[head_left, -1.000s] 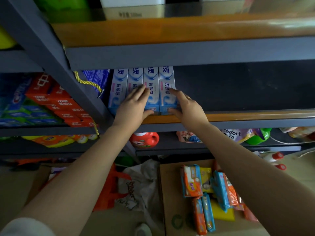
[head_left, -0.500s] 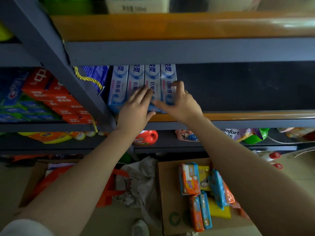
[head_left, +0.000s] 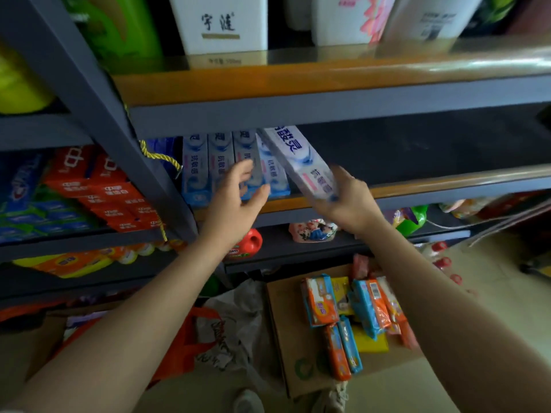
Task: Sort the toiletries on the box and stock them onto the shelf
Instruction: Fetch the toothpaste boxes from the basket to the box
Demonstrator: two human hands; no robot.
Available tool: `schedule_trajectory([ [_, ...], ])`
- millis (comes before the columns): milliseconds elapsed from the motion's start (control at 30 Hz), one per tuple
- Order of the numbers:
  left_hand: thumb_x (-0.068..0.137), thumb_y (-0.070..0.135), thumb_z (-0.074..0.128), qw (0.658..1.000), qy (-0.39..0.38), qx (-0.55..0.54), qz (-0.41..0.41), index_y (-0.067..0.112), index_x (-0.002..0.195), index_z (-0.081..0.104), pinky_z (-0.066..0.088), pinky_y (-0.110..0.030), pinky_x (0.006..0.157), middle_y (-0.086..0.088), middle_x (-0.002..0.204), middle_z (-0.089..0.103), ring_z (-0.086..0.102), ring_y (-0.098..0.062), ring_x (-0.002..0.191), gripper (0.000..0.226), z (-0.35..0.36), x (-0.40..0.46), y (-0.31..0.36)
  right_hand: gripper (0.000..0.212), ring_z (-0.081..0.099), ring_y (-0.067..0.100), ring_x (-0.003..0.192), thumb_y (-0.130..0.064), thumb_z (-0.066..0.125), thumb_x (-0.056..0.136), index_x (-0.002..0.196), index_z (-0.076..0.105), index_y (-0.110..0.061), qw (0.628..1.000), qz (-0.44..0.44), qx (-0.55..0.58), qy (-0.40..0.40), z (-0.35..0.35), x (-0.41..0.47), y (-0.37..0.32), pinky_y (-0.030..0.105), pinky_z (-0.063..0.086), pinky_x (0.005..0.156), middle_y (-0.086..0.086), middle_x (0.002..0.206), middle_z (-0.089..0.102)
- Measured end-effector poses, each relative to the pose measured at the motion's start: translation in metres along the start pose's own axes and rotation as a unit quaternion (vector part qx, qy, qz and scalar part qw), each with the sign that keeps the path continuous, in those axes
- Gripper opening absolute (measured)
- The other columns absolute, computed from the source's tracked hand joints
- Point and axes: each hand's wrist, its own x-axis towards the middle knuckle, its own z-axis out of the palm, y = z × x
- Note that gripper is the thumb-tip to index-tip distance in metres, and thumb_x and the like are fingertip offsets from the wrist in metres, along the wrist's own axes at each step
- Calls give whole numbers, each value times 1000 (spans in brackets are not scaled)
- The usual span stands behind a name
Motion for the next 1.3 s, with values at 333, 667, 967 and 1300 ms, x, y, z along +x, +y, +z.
schedule_trajectory([
  [333, 90, 5, 57, 936, -28, -323, -141, 34, 110, 39, 57, -28, 66, 0, 94, 69, 68, -18, 87, 40, 32, -41, 31, 70, 55, 18, 96, -26, 74, 73, 132, 38, -13, 993, -52, 26, -102, -6, -101, 33, 21, 37, 73, 2, 111, 56],
  [667, 87, 9, 62, 956, -33, -257, -136, 25, 114, 40, 54, -21, 60, 2, 90, 66, 68, -3, 76, 39, 78, -83, 41, 53, 59, 10, 86, -13, 74, 76, 120, 45, -21, 927, 89, 321, -173, -6, -137, 48, 24, 50, 73, -3, 102, 60],
  [967, 87, 5, 59, 981, -86, -144, -95, 37, 99, 50, 49, -26, 78, 6, 86, 60, 60, -8, 82, 35, 118, -109, 46, 56, 59, 16, 90, -16, 78, 74, 116, 42, -10, 937, 122, 232, -232, -29, -150, 106, 36, 49, 72, 4, 102, 58],
  [1300, 94, 17, 52, 932, 51, 1, -359, 20, 114, 53, 50, -38, 83, -3, 97, 63, 63, -15, 82, 20, 12, -266, -32, 62, 55, 28, 107, -24, 74, 76, 122, 39, -2, 919, -23, -127, -372, 77, -147, 78, 30, 41, 74, 13, 123, 55],
])
